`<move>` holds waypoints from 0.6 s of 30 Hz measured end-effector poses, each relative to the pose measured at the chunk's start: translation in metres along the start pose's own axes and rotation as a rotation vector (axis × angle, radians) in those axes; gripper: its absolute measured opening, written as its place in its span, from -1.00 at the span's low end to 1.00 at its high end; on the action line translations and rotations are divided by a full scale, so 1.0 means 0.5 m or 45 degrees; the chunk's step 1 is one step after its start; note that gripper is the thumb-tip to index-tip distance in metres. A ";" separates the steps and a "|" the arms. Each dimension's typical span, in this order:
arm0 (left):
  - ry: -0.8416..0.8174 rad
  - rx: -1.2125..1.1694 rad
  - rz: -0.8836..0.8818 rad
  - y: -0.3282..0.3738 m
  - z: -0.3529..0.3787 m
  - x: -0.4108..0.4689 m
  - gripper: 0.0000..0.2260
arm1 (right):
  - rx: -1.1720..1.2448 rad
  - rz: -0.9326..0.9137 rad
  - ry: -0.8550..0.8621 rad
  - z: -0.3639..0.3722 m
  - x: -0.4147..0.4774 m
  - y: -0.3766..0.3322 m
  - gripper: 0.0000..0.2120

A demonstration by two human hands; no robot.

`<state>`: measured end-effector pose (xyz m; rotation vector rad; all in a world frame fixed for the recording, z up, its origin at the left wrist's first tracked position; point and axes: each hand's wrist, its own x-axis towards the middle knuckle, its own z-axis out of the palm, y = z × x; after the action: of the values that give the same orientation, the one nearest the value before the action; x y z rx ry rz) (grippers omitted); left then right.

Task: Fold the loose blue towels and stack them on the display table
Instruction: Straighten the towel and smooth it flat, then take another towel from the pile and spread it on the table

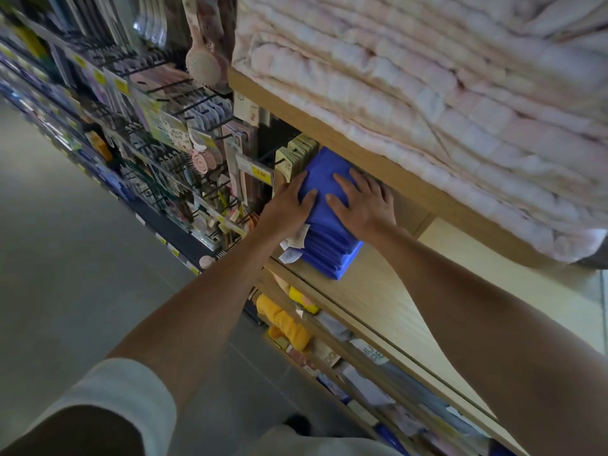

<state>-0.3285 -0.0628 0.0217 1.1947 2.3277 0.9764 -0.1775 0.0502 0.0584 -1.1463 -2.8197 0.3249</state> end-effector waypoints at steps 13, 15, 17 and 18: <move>0.434 0.401 0.532 0.101 -0.068 -0.135 -0.60 | 0.829 0.221 -0.208 -0.137 -0.146 0.026 -0.51; 0.546 0.332 0.786 0.140 -0.038 -0.189 -0.71 | 0.815 0.254 -0.169 -0.136 -0.204 0.083 -0.54; 0.539 0.204 0.932 0.184 0.019 -0.242 -0.77 | 0.762 0.242 0.162 -0.119 -0.259 0.159 -0.57; 0.468 0.144 0.958 0.206 0.057 -0.265 -0.78 | 0.724 0.239 0.269 -0.106 -0.288 0.204 -0.60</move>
<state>-0.1758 -0.1165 0.0744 2.1796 2.2233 1.4055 0.0030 0.0297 0.0876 -1.2114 -2.2188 0.8891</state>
